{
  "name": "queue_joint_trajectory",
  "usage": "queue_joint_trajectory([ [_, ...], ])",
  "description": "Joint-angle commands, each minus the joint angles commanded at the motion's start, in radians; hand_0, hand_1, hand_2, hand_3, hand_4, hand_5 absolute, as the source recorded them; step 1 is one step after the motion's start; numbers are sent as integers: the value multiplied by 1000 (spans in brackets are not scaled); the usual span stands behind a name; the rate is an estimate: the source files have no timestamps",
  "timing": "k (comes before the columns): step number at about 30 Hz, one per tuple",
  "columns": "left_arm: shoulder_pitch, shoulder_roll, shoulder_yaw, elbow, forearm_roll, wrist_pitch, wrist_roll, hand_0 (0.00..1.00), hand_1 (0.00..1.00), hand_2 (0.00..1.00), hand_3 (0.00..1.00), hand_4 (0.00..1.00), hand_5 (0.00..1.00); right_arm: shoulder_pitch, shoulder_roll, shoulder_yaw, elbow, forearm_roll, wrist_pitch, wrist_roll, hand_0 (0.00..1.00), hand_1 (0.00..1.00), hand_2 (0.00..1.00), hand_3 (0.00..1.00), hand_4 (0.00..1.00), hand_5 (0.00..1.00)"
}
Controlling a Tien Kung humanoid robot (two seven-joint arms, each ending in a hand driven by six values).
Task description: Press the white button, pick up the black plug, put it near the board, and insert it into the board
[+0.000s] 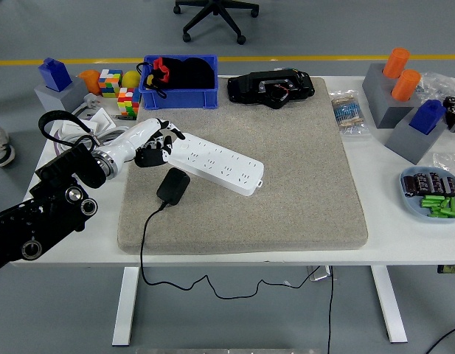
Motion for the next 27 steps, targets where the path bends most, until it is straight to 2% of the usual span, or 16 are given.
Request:
queue_joint_trajectory([
  [3,-23,-8,37,16,-5,-2,6,13,12,115,656,9,2,0,0,-2,1,1,0,0,615,561,598,540,656,335],
  [6,-57,-29,77,51,-3,-4,15,13,12,115,656,9,2,0,0,-7,-2,4,0,-1,615,561,598,540,656,335],
  [11,-96,-69,106,106,65,1,30,12,11,114,661,13,2,1,-1,-19,-3,9,1,-1,615,561,597,540,654,333],
  [16,-140,-100,139,159,145,9,40,12,10,114,665,18,2,3,-1,-26,-4,13,1,-2,615,561,597,540,653,332],
  [19,-162,-114,164,196,159,8,42,11,10,114,670,20,2,5,-2,-30,-4,15,1,-2,615,561,597,540,653,331],
  [27,-195,-149,202,285,188,15,40,11,10,115,671,33,2,5,-6,-45,-5,20,1,-2,614,561,596,541,650,325],
])
